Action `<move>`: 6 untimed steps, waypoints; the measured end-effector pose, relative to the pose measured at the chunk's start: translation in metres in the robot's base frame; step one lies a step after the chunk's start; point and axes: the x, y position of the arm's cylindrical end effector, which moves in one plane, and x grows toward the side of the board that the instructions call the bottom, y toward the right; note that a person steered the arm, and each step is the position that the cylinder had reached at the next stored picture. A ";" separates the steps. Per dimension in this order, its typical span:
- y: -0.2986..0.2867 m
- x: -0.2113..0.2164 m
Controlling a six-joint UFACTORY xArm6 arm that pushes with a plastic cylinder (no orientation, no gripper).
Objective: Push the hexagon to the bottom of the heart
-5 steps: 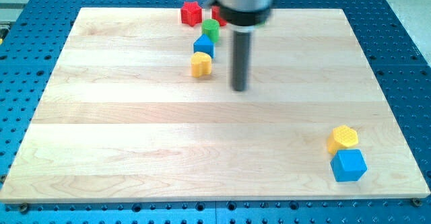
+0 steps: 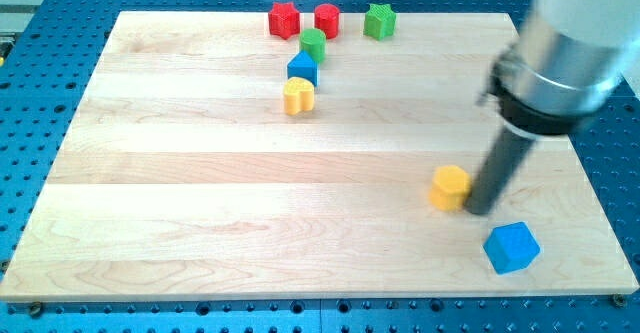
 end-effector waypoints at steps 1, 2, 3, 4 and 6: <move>-0.107 -0.043; -0.159 -0.053; -0.167 -0.053; -0.192 -0.016; -0.216 -0.047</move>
